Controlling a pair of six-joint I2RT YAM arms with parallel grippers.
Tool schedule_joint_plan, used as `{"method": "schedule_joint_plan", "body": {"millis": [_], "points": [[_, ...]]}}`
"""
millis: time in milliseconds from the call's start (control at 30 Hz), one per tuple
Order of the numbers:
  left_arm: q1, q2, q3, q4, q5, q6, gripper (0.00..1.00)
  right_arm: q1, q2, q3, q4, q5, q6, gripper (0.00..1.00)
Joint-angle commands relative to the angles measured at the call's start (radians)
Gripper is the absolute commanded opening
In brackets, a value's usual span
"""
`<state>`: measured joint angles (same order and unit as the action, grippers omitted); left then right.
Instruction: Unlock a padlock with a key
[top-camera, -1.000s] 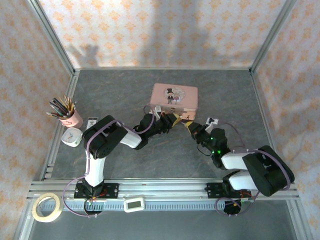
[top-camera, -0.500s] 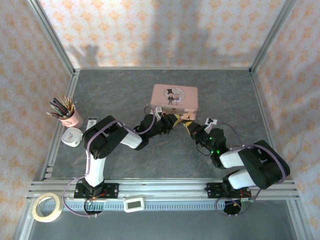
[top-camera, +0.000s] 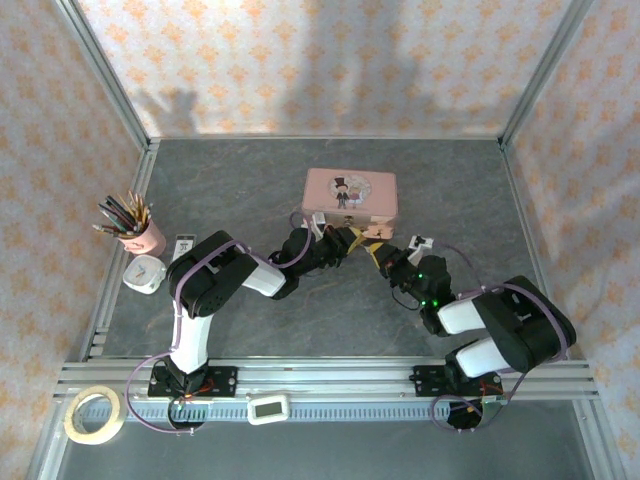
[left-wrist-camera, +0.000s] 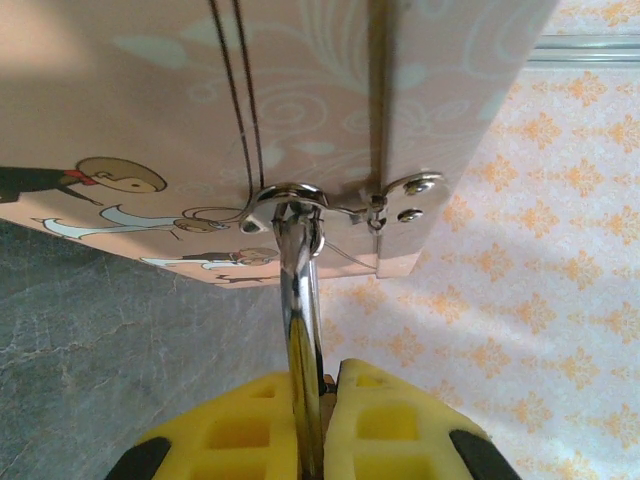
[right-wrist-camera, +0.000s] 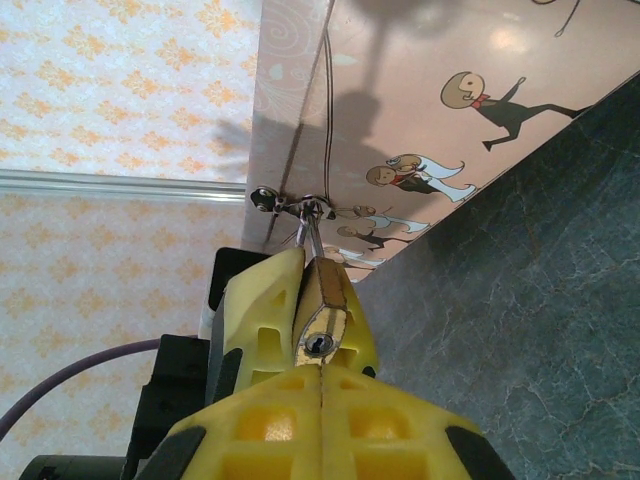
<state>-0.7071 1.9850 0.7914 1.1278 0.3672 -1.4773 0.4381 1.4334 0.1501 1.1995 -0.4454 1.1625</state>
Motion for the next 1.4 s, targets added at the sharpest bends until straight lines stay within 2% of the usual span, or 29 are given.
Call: {"method": "schedule_joint_plan", "body": {"millis": [0,467,733,1200,1367], "points": [[-0.008,0.0,0.039,0.105,-0.007,-0.012,0.0,0.007,0.002,0.02,0.052,0.001,0.008,0.0],[-0.01,-0.009,0.022,0.124,-0.011,-0.02,0.0,0.007,-0.031,0.016,0.049,0.052,-0.004,0.0],[-0.017,0.001,0.032,0.131,-0.015,-0.025,0.0,0.013,-0.035,0.019,0.063,0.026,-0.002,0.0],[-0.034,-0.009,0.027,0.144,-0.033,-0.033,0.0,0.016,0.089,0.01,0.206,0.033,0.068,0.0],[-0.045,0.003,0.026,0.155,-0.042,-0.028,0.0,0.017,0.1,0.006,0.21,0.058,0.149,0.0]]}}
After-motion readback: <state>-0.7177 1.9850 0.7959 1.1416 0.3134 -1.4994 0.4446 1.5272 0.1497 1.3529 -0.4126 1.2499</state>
